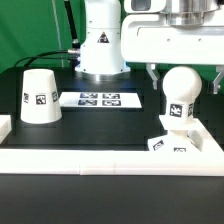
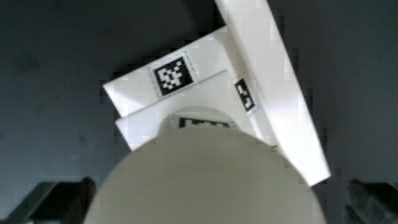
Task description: Assemble lamp
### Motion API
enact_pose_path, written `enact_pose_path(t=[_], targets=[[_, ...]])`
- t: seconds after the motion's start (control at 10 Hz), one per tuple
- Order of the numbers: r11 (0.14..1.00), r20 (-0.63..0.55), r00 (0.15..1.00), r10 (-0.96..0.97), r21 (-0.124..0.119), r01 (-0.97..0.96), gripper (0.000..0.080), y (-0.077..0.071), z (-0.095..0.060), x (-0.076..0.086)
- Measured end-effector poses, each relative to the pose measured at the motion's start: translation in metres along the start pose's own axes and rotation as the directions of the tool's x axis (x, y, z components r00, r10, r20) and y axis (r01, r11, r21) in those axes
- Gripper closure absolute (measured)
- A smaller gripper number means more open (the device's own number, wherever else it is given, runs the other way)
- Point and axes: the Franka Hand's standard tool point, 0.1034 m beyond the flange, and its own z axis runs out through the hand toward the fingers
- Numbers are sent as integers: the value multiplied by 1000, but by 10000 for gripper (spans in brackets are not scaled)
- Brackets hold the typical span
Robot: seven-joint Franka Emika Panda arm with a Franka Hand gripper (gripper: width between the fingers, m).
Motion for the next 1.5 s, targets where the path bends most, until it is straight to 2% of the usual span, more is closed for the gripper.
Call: enact_pose_path(t=[0.3, 0.6, 0.8, 1.1, 1.5], targets=[[966, -1, 966, -257, -1, 257, 101, 0, 0, 1], [885, -1, 885, -466, -18, 466, 101, 0, 0, 1], [792, 4, 792, -610, -24, 610, 101, 2, 0, 2], [686, 13, 687, -727, -33, 727, 101, 3, 1, 3], [450, 41, 453, -891, -55, 891, 101, 5, 1, 4]])
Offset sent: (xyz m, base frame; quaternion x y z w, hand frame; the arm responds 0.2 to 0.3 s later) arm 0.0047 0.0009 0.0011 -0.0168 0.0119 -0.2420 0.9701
